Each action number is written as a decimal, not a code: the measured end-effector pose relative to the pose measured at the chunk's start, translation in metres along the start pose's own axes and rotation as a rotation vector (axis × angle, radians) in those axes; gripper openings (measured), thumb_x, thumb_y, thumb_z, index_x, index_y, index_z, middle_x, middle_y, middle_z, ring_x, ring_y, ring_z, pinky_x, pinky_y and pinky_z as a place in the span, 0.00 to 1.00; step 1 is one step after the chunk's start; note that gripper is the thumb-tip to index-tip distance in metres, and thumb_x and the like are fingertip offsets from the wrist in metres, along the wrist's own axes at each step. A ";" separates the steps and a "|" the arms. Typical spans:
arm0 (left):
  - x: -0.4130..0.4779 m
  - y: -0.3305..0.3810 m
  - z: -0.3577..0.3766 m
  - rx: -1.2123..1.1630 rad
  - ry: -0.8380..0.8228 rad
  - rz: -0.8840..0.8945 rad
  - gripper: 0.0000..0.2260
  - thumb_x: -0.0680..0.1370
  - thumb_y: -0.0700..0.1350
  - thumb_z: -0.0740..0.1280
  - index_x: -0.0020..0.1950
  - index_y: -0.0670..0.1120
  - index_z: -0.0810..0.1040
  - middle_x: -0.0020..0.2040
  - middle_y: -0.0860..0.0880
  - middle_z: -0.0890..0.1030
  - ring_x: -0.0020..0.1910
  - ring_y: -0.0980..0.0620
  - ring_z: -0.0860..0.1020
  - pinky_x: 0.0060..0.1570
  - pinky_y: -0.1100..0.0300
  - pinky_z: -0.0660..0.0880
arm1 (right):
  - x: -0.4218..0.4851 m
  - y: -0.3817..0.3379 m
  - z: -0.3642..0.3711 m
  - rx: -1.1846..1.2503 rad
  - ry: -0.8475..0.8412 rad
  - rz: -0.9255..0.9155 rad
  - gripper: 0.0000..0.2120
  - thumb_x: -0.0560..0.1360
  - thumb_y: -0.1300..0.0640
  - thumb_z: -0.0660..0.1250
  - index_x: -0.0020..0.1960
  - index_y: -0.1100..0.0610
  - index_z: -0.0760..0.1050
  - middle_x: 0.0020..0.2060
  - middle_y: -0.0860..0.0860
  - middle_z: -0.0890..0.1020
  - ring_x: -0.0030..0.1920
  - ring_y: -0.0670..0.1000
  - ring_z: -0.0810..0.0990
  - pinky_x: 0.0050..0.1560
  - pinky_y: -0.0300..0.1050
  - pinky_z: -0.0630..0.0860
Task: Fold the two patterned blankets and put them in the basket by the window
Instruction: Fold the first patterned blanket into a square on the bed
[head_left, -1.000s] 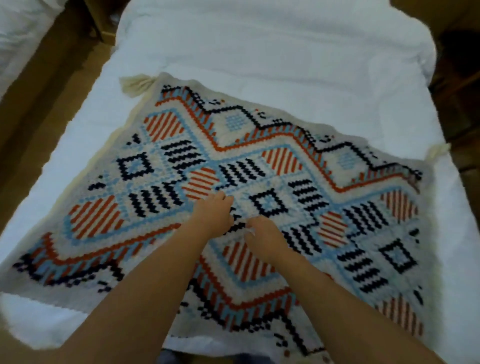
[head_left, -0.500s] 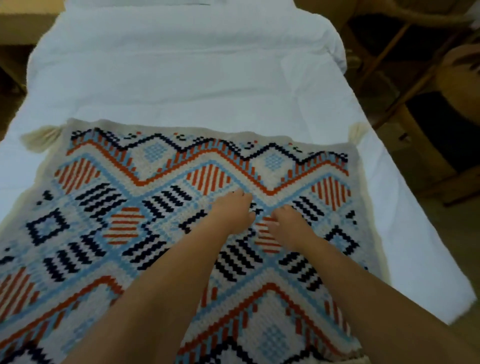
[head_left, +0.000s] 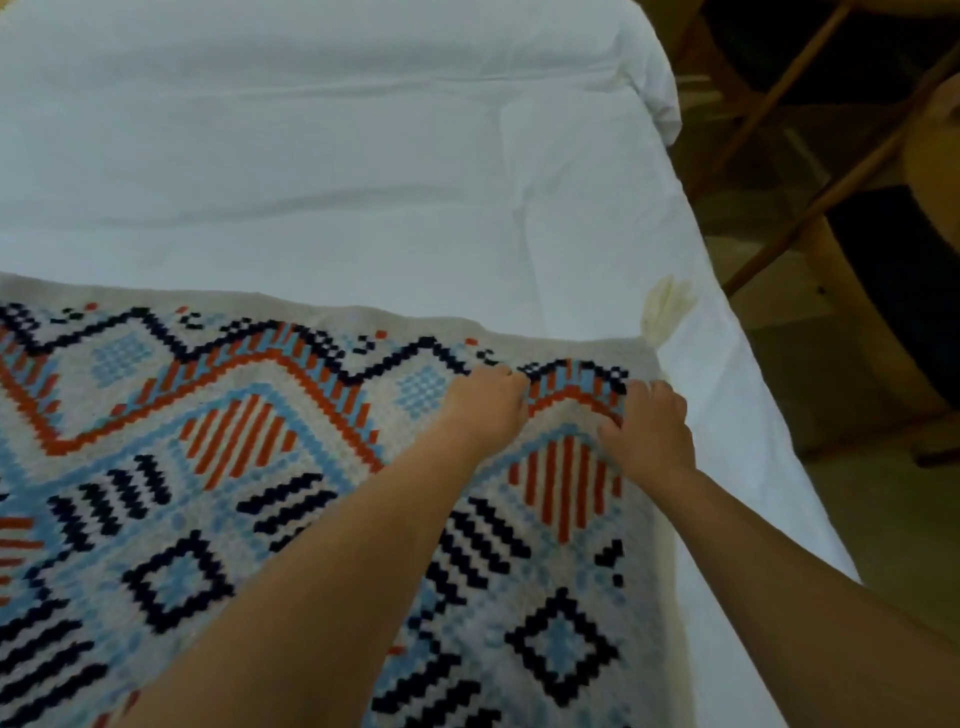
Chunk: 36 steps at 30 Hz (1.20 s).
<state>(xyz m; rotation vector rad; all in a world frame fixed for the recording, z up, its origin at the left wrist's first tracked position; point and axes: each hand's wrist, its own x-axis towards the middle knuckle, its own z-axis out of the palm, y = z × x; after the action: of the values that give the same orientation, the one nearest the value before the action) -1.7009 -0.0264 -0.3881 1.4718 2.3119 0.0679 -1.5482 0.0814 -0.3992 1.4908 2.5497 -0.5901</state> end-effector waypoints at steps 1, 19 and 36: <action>0.014 0.000 0.003 0.016 0.023 -0.018 0.15 0.80 0.48 0.55 0.63 0.44 0.71 0.61 0.43 0.74 0.58 0.43 0.72 0.53 0.49 0.72 | 0.018 0.006 0.001 0.011 -0.003 0.023 0.27 0.75 0.47 0.63 0.67 0.60 0.61 0.69 0.62 0.62 0.68 0.61 0.59 0.60 0.57 0.68; 0.105 -0.024 0.009 -0.084 0.194 -0.212 0.06 0.78 0.37 0.58 0.44 0.45 0.63 0.44 0.44 0.70 0.37 0.47 0.69 0.36 0.55 0.65 | 0.149 0.028 -0.020 -0.143 -0.010 -0.320 0.03 0.76 0.64 0.58 0.45 0.63 0.70 0.48 0.62 0.76 0.45 0.60 0.76 0.38 0.46 0.66; 0.202 -0.022 0.064 0.012 -0.028 -0.258 0.35 0.73 0.70 0.44 0.73 0.58 0.32 0.74 0.43 0.31 0.71 0.34 0.33 0.67 0.38 0.34 | 0.236 0.005 0.037 0.033 0.121 -0.216 0.30 0.81 0.50 0.51 0.76 0.56 0.40 0.76 0.60 0.46 0.75 0.62 0.47 0.73 0.54 0.51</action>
<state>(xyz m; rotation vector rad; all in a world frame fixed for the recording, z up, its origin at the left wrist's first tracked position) -1.7713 0.1301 -0.5141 1.1600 2.4613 -0.0383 -1.6658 0.2596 -0.5061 1.3077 2.8314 -0.5868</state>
